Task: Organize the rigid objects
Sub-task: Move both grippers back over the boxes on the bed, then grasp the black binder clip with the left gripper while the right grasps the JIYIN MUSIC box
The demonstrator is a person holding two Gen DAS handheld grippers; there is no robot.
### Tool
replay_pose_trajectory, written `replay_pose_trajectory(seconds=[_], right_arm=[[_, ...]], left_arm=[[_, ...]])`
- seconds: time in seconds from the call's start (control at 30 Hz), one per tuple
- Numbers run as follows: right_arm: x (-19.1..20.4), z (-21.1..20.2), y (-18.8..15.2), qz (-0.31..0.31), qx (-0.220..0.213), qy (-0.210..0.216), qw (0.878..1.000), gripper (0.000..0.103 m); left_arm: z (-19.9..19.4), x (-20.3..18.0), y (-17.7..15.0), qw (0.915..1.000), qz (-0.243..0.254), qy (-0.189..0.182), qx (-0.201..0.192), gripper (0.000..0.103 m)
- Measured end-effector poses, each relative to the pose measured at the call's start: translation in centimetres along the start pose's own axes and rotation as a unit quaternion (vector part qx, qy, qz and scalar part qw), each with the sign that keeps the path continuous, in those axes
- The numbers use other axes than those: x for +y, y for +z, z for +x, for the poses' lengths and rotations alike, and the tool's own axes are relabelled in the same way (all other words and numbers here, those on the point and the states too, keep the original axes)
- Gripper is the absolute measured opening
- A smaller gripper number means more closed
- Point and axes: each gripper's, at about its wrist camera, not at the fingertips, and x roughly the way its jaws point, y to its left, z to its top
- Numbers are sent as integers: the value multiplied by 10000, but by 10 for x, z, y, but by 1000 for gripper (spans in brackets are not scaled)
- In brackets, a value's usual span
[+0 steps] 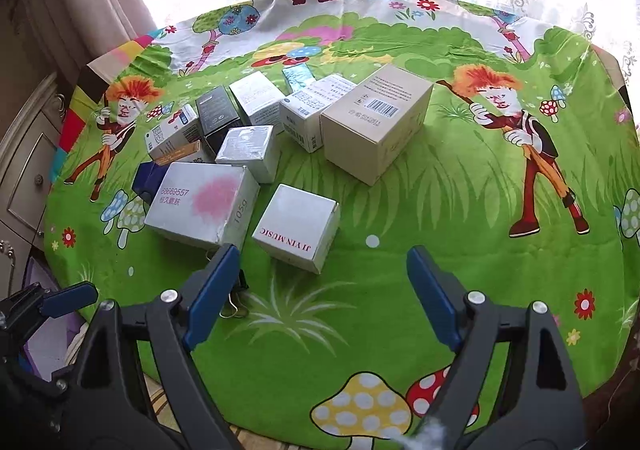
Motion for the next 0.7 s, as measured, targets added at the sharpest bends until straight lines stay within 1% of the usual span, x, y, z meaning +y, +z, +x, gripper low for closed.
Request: replay_pose_trajectory(seconds=[0.07, 0.13, 0.2, 0.27, 0.37, 0.4, 0.47, 0.5, 0.53, 0.57, 0.6, 0.63, 0.7], right_arm=[[-9, -3, 3, 208, -105, -18, 9997, 87], [-20, -5, 5, 440, -195, -40, 9988, 87], [-29, -6, 6, 639, -254, -88, 9976, 87], [-35, -7, 5, 794, -311, -118, 9963, 87], [-39, -7, 4, 806, -423, -257, 9955, 87], [-39, -7, 4, 780, -445, -285, 9956, 87], [-38, -6, 2, 744, -478, -294, 9957, 87], [-38, -6, 2, 732, -492, -294, 9957, 87], [-38, -5, 2, 716, -505, -297, 9957, 87], [-37, -5, 1, 700, -516, -300, 9958, 87], [-36, -5, 1, 680, -525, -303, 9958, 87], [-35, -5, 0, 660, -540, -294, 9959, 87], [-32, -5, -1, 588, -565, -257, 9963, 87]], left_arm=[[13, -5, 7, 9999, -91, -97, 89, 76], [25, -11, 14, 9998, -127, -53, 128, 75], [35, -15, 18, 9996, -199, -87, 177, 73], [46, -19, 22, 9995, -232, 10, 229, 70], [58, -24, 28, 9994, -174, 115, 279, 66], [62, -25, 29, 9993, -136, 160, 315, 64], [69, -24, 31, 9990, -155, 152, 380, 54], [71, -24, 32, 9991, -140, 184, 365, 52], [72, -25, 34, 9992, -90, 215, 331, 47], [73, -25, 34, 9992, -54, 191, 345, 40], [73, -25, 34, 9993, -54, 164, 336, 37], [73, -24, 34, 9993, -54, 167, 330, 32], [73, -24, 33, 9994, -91, 120, 310, 32]])
